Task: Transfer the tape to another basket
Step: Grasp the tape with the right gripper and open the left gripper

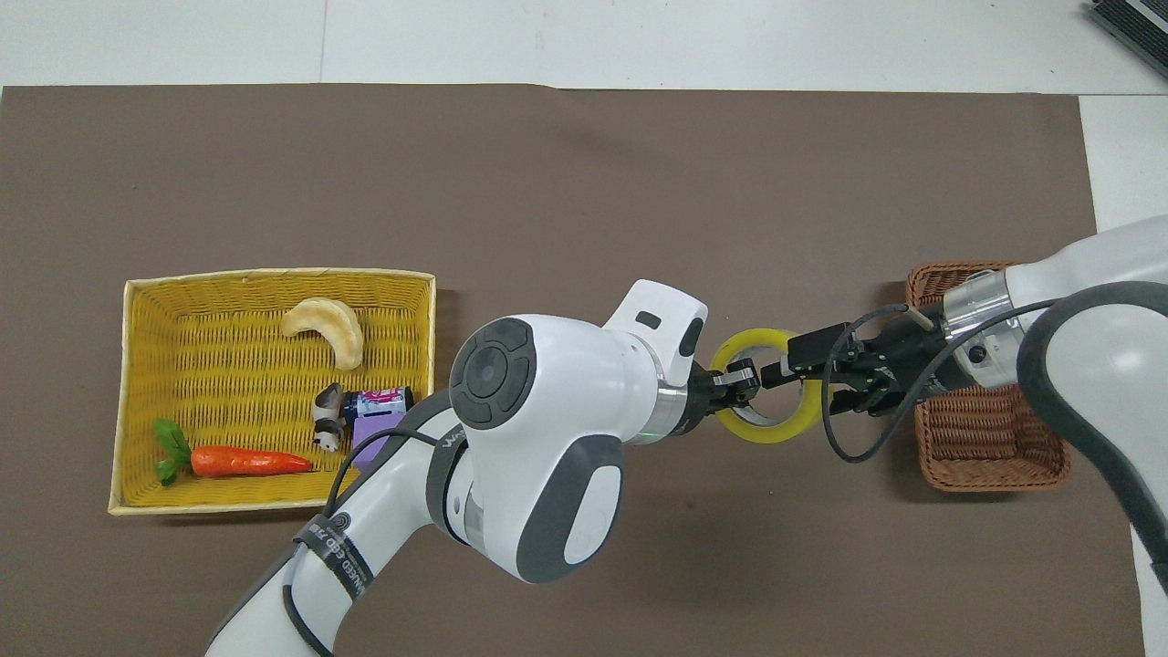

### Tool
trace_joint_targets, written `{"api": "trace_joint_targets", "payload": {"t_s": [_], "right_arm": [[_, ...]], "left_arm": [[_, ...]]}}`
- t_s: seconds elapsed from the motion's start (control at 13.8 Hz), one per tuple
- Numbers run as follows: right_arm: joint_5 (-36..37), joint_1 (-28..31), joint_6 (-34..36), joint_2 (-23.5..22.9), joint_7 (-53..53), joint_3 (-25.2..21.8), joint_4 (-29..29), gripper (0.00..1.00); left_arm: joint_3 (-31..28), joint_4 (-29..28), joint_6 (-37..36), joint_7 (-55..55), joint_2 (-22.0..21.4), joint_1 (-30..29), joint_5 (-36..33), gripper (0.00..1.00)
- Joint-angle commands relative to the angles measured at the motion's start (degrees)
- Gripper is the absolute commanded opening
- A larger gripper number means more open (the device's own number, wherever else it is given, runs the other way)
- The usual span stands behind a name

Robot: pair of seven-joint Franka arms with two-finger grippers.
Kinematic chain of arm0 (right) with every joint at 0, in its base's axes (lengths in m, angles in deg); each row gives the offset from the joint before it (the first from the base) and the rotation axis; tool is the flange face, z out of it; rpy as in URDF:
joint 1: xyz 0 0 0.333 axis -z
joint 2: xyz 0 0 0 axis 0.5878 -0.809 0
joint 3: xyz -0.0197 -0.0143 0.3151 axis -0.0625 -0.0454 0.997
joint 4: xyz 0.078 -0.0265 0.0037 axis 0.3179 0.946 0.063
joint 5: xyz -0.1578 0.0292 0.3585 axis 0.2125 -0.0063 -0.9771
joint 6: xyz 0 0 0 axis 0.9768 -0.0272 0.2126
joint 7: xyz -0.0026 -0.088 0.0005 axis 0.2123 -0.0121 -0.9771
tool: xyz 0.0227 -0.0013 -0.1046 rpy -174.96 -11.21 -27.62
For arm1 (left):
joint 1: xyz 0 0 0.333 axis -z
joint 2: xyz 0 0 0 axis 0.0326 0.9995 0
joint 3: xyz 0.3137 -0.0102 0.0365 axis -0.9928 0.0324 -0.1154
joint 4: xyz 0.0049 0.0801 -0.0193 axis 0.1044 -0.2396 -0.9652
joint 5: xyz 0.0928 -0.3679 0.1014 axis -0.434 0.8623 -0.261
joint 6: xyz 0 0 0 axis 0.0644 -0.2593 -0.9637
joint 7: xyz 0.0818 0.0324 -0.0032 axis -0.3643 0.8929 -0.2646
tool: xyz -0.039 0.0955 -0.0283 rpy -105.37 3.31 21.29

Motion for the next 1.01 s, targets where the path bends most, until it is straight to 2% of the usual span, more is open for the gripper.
{"api": "trace_joint_targets", "payload": {"t_s": [0.0, 0.07, 0.14, 0.22, 0.43, 0.51, 0.58, 0.72, 0.8, 0.94], "right_arm": [[2.0, 0.2, 0.2, 1.3, -1.1, 0.0, 1.4, 0.51], [2.5, 0.2, 0.2, 1.2, -0.6, 0.0, 1.2, 0.21], [2.5, 0.6, 0.2, 1.2, -0.5, 0.0, 1.1, 0.07], [2.5, 0.7, 0.3, 1.0, -0.5, 0.0, 0.9, 0.00], [2.6, 0.9, 0.3, 0.8, 0.6, 0.0, 0.7, 0.00], [2.6, 0.8, 0.2, 0.8, 1.3, 0.0, 0.6, 0.00], [2.6, 0.8, 0.2, 0.8, 1.5, 0.0, 0.6, 0.00], [2.6, 0.8, 0.1, 0.7, 1.6, 0.0, 0.6, 0.00], [2.6, 0.8, 0.1, 0.7, 1.6, 0.0, 0.6, 0.00], [2.6, 0.8, 0.1, 0.7, 1.6, 0.0, 0.6, 0.00]], "left_arm": [[0.6, 2.3, 1.5, -1.2, 1.1, 0.1, 0.8, 0.00], [0.6, 2.3, 1.5, -1.2, 1.1, 0.1, 0.7, 0.00], [0.6, 2.3, 1.4, -1.2, 1.1, 0.1, 0.7, 0.00], [0.6, 2.3, 1.4, -1.2, 1.0, 0.1, 0.7, 0.00], [0.6, 2.2, 1.4, -0.9, 1.0, 0.1, 0.5, 0.00], [0.5, 2.3, 1.5, -0.8, 1.0, 0.1, 0.5, 0.08], [0.5, 2.3, 1.6, -1.1, 0.9, 0.3, 0.3, 0.43], [0.5, 2.2, 1.6, -1.6, 0.1, 0.7, -0.1, 0.87], [0.6, 2.1, 1.2, -1.5, -0.4, 0.5, 0.0, 1.00], [0.5, 1.5, 0.2, -3.2, -2.3, -0.1, 0.2, 1.00]]}}
